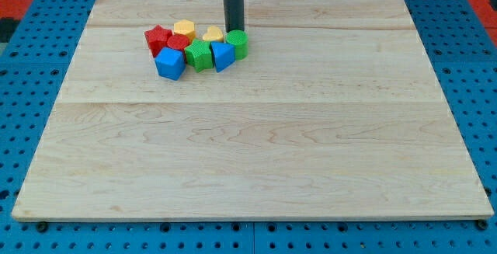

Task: Push the yellow hexagon close to the yellow heart

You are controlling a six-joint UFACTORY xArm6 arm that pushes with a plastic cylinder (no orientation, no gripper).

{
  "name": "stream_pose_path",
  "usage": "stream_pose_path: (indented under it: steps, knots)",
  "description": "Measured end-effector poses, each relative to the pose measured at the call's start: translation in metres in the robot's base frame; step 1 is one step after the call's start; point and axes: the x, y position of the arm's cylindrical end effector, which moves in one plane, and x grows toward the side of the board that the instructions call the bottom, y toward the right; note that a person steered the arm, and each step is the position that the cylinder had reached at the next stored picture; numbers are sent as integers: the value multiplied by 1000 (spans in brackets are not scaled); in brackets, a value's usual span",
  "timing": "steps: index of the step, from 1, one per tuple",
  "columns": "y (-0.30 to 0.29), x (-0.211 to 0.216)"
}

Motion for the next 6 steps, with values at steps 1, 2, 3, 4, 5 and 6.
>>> stream_pose_path:
  steps: [1, 2, 3, 4, 5, 6]
  knots:
    - [7, -26]
    - [-35, -52]
    - [-62, -34]
    - [-69, -30]
    - [-76, -30]
    - [-120, -30]
